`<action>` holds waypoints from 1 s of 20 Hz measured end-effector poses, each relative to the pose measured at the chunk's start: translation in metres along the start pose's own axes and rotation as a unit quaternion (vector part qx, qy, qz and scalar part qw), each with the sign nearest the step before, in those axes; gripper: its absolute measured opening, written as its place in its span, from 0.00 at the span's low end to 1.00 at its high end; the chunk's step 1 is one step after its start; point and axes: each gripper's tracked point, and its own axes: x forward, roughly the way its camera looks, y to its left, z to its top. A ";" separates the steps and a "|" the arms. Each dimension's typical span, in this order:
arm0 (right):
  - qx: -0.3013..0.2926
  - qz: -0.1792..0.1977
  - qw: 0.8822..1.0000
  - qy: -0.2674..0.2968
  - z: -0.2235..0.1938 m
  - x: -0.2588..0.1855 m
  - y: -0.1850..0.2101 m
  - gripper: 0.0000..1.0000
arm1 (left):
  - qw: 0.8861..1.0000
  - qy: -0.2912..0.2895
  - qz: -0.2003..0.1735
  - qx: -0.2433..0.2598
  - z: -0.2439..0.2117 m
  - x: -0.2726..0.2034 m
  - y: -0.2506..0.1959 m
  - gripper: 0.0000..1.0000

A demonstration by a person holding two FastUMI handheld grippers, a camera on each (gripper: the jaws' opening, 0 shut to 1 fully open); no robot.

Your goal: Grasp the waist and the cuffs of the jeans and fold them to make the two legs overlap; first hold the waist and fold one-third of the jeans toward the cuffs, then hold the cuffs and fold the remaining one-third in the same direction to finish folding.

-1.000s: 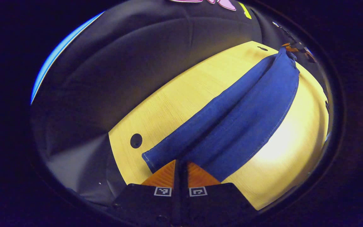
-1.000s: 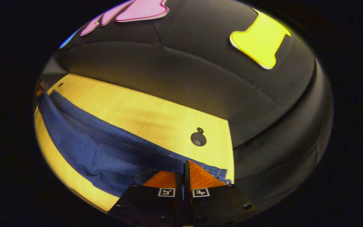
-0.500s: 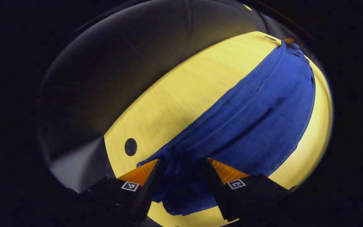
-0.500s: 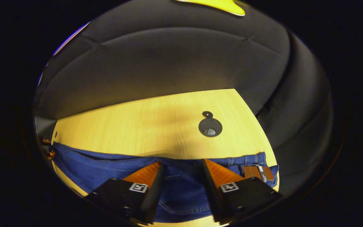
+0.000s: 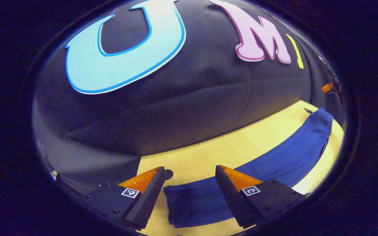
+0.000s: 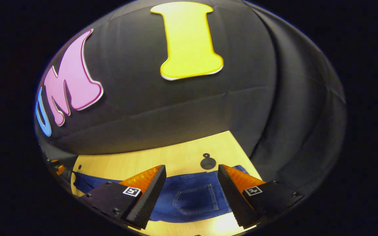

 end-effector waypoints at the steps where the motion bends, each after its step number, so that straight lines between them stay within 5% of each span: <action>1: 0.016 -0.015 1.000 -0.002 -0.002 -0.008 -0.013 0.98 | 0.999 -0.015 -0.009 -0.027 0.002 0.003 0.000 0.97; 5: 0.143 -0.056 0.987 0.049 -0.067 -0.011 -0.059 0.98 | 0.991 -0.047 -0.068 -0.106 0.030 -0.015 -0.010 0.97; 9: 0.288 -0.112 0.945 0.104 -0.150 -0.003 -0.096 0.98 | 0.989 -0.087 -0.084 -0.088 0.048 -0.024 -0.014 0.98; 11: 0.305 -0.118 0.934 0.144 -0.190 0.003 -0.094 0.98 | 0.990 -0.080 -0.087 -0.077 0.045 -0.025 -0.016 0.98; 15: 0.378 -0.119 0.911 0.109 -0.191 0.025 -0.089 0.87 | 0.993 -0.042 -0.072 -0.079 0.029 -0.031 -0.016 0.98; 16: 0.391 -0.124 0.906 0.101 -0.189 0.030 -0.092 0.95 | 0.993 -0.040 -0.068 -0.084 0.028 -0.031 -0.017 0.98; 19: 0.402 -0.143 0.901 0.080 -0.192 0.031 -0.102 0.80 | 0.993 -0.026 -0.055 -0.096 0.018 -0.033 -0.017 0.98; 20: 0.401 -0.148 0.901 0.077 -0.196 0.029 -0.105 0.66 | 0.994 -0.020 -0.051 -0.099 0.014 -0.033 -0.016 0.98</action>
